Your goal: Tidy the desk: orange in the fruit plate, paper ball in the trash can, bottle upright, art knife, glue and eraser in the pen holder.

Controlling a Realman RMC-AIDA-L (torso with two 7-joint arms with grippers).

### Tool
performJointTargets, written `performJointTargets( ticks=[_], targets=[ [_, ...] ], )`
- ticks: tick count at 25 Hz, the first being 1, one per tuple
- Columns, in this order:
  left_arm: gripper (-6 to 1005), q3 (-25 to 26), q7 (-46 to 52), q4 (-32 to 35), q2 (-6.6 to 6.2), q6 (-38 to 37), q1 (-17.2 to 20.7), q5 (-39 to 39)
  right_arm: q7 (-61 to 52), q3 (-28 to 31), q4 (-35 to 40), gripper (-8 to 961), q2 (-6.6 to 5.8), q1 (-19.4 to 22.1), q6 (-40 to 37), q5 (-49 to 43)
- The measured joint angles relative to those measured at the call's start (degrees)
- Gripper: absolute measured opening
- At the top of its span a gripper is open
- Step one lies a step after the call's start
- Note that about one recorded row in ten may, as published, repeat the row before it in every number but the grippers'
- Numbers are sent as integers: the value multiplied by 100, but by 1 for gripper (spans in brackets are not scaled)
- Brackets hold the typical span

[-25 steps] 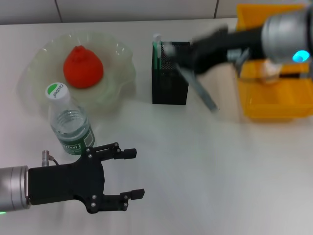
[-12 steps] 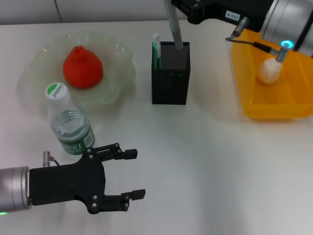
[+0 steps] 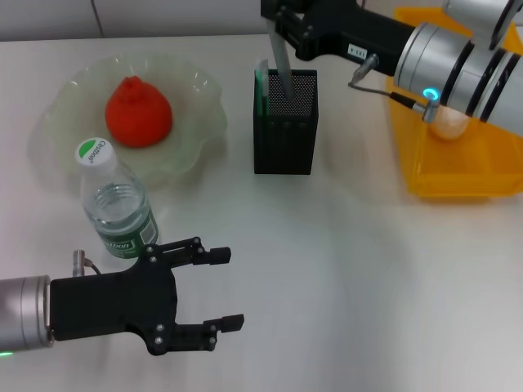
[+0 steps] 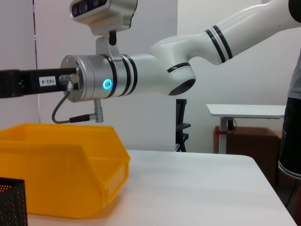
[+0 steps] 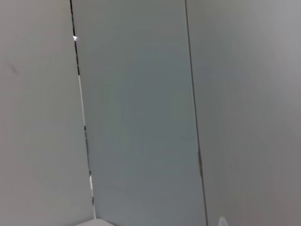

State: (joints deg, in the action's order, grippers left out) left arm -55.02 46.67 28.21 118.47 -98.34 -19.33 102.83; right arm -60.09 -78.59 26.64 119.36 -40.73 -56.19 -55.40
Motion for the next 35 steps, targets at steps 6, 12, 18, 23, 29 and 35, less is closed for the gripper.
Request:
performJointTargets(
  ticks=[6,12,18,23,29,35],
  targets=[
    [788,-7,0,4,0,-25,21,0,18,-42,9,254,23,90,-46,-24],
    [788,-17,0,26,-7,-67,87,0,24,-183,432,361,0,637,-371,-48],
    [788,-18,-52,16,-8,-105,143,0,332,-133,1284,548,-6,1972,-1758,-51],
    [788,-17,-209,34,-12,-150,249,0,1035,332,1218,690,-83,2691,-2981,-520],
    [788,-18,-211,53,-37,-203,335,0,1356,1976,979,843,-221,3130,-4592,-2781],
    [788,-18,-196,63,-49,-204,386,0,1345,2423,718,842,-350,3011,-5088,-3927]
  ],
)
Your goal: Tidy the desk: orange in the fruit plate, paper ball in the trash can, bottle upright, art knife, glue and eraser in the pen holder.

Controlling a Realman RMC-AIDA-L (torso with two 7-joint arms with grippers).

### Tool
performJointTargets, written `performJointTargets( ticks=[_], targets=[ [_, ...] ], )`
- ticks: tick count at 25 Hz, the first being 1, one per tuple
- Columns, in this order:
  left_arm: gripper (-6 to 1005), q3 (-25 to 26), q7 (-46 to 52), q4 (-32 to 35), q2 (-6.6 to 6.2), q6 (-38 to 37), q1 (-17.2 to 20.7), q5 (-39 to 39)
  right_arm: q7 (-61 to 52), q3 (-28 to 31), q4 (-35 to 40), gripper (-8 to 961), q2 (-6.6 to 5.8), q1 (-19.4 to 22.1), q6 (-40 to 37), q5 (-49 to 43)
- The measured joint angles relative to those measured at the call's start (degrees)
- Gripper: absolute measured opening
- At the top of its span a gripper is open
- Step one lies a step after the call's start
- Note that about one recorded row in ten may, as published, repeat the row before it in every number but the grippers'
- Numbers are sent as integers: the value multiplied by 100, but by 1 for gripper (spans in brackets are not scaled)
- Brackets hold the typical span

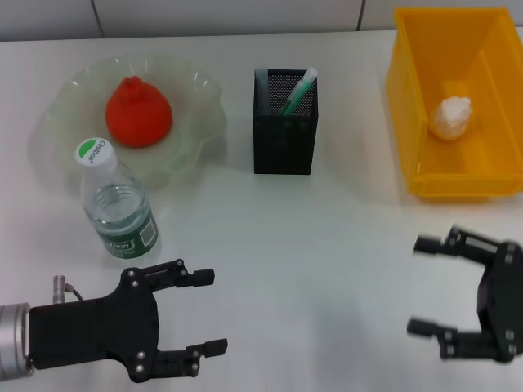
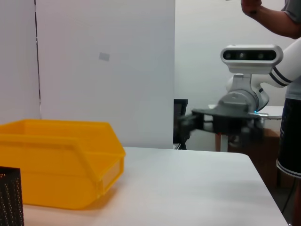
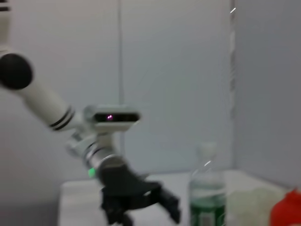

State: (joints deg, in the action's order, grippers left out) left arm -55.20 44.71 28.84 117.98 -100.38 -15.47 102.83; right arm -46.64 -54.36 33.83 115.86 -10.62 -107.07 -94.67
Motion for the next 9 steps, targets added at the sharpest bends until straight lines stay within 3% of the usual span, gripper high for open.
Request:
performJointTargets(
  ticks=[9],
  targets=[
    [788,5,2,-38,20,-7,16,113,-36,45,-198,842,-22,-137,-20,-382]
  ],
)
